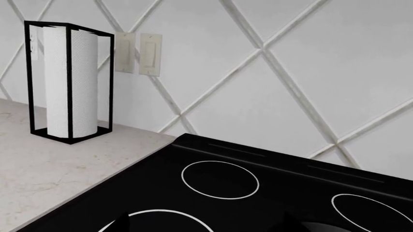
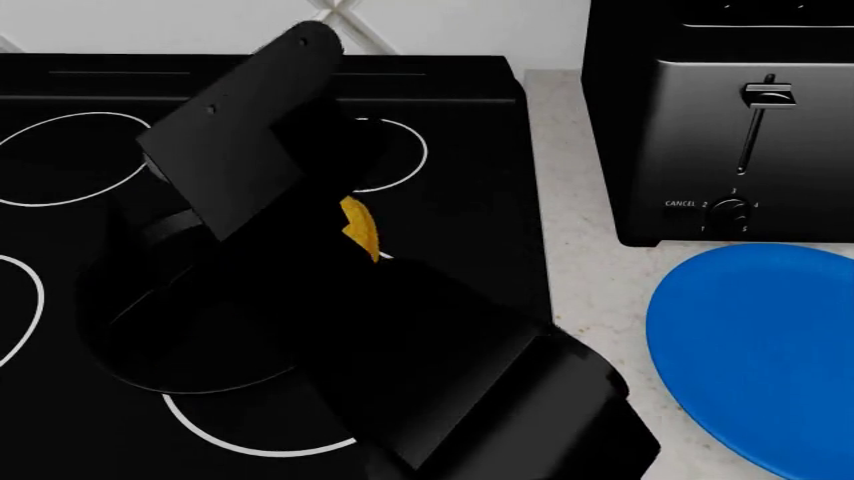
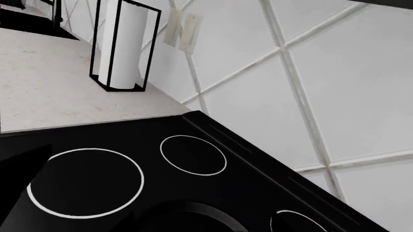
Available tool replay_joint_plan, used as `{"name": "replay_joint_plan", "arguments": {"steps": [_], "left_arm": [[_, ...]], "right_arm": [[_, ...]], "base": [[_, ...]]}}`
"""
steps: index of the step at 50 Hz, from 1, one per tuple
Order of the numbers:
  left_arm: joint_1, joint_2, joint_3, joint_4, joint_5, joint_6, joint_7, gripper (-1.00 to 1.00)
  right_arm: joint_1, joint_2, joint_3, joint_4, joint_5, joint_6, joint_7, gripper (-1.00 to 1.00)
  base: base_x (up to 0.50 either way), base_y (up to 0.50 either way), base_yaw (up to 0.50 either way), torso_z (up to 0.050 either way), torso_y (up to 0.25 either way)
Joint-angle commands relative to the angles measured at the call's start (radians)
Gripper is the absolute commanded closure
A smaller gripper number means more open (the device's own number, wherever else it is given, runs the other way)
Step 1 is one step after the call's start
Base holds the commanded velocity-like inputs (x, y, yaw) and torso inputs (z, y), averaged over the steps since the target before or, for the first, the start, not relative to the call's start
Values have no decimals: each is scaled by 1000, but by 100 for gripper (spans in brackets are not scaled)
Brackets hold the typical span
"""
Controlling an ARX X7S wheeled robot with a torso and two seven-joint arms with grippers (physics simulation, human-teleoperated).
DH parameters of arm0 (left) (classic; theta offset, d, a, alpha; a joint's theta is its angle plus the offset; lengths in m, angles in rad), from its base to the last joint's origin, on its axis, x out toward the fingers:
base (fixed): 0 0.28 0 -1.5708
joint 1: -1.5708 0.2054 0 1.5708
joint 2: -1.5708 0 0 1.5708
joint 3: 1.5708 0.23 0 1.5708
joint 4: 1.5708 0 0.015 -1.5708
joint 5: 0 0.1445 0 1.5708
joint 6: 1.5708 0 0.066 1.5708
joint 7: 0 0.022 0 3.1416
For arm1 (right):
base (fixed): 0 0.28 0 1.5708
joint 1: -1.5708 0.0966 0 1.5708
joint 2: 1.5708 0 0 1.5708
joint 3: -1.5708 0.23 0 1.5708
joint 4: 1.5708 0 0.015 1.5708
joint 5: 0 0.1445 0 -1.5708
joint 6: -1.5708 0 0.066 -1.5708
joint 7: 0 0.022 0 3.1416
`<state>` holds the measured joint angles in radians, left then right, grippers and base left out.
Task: Pick the squash from the plate and place it in the pan.
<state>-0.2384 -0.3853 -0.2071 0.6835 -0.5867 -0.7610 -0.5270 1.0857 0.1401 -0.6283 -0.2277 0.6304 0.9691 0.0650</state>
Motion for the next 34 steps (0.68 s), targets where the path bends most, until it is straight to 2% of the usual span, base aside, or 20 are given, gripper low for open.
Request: {"name": "replay_joint_plan", "arguments": {"steps": [1, 8, 14, 24, 34], "left_arm": [[-9, -4, 5, -1, -5, -3, -2, -100], [-37, -10, 21, -5, -7, -15, -5, -100], [-66, -22, 36, -28, -5, -17, 8, -100], [-90, -36, 41, -46, -16, -20, 25, -100], [-124, -26, 81, -57, -16, -10, 37, -100]], "right_arm": [[37, 37, 205, -197, 74, 61, 139, -100], [56, 110, 361, -277, 44, 92, 284, -100], [-11, 177, 496, -345, 30, 113, 383, -100], [-205, 222, 641, -453, 55, 131, 459, -100], [-439, 200, 688, -437, 25, 11, 451, -100]], "base": [[0, 0, 0, 0, 0], [0, 0, 0, 0, 0], [0, 0, 0, 0, 0], [0, 0, 0, 0, 0], [0, 0, 0, 0, 0]]}}
